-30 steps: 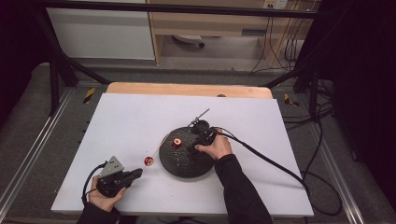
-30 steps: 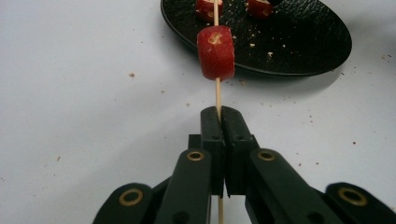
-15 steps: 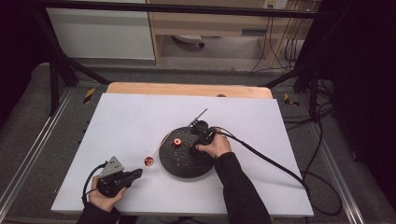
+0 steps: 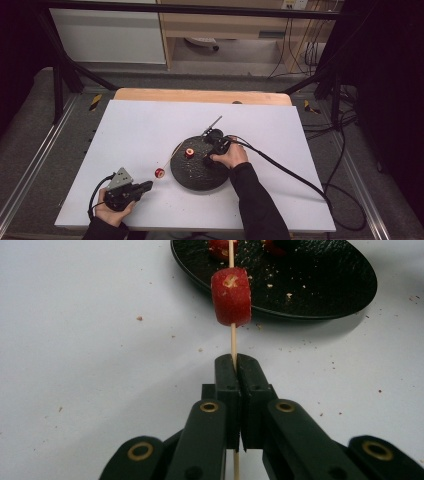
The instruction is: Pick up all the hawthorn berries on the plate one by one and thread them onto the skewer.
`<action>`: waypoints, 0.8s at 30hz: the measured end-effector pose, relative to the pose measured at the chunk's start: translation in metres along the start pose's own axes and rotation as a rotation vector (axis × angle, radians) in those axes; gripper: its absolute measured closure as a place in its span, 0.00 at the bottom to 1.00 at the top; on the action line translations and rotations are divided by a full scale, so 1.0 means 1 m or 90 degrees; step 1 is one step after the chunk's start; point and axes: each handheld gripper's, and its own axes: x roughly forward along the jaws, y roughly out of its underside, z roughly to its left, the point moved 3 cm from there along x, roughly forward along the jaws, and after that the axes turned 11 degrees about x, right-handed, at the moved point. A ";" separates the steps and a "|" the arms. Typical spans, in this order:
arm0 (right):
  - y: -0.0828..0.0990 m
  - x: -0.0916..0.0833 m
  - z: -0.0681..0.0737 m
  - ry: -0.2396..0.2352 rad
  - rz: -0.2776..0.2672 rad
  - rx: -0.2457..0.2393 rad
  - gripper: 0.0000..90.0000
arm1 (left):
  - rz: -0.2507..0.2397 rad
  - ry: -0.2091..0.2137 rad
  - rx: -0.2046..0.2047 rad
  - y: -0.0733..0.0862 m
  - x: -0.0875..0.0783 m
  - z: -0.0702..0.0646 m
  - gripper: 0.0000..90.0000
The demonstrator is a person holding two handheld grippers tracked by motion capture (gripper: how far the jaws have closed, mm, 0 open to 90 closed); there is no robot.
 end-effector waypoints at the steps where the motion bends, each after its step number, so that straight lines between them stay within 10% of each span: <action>1: 0.000 0.000 0.000 0.001 -0.001 0.001 0.67 | 0.000 0.000 0.000 0.000 0.000 0.000 0.98; 24: 0.002 -0.027 0.010 -0.045 -0.068 0.054 0.68 | -0.004 -0.001 0.004 -0.001 0.000 -0.002 0.98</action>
